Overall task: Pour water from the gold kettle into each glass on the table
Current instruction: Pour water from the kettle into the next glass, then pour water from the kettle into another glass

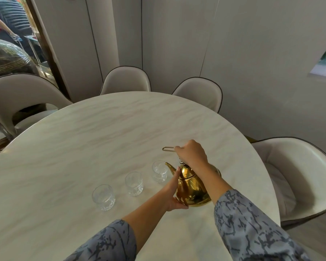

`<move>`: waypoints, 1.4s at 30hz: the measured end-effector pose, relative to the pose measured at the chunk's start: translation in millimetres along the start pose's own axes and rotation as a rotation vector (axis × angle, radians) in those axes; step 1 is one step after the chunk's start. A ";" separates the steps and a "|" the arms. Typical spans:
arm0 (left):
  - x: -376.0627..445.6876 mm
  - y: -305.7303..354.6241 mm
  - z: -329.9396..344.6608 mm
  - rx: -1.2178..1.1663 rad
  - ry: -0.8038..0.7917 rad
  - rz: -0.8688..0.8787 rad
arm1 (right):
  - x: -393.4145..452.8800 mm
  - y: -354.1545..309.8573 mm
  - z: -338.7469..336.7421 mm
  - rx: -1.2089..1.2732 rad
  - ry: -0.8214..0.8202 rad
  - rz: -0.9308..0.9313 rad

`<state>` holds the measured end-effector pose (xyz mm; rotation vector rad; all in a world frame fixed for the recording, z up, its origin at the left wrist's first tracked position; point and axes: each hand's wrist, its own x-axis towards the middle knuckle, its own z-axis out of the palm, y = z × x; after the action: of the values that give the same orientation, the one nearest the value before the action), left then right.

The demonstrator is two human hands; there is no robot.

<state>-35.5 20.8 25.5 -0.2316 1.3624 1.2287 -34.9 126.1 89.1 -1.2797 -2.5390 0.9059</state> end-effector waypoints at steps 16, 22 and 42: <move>2.8 -12.9 -23.7 0.122 0.169 0.130 | -34.7 25.4 18.2 0.278 0.094 -0.112; -15.4 -21.8 -41.0 0.065 0.163 0.104 | -47.6 9.5 24.9 0.243 0.075 -0.193; -49.1 -38.4 -90.1 -0.081 -0.013 -0.027 | -75.4 -65.3 57.1 -0.038 -0.017 -0.077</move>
<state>-48.2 -87.9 20.2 -0.2974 1.2958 1.2627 -54.7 12.9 90.5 -1.1807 -2.6112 0.8606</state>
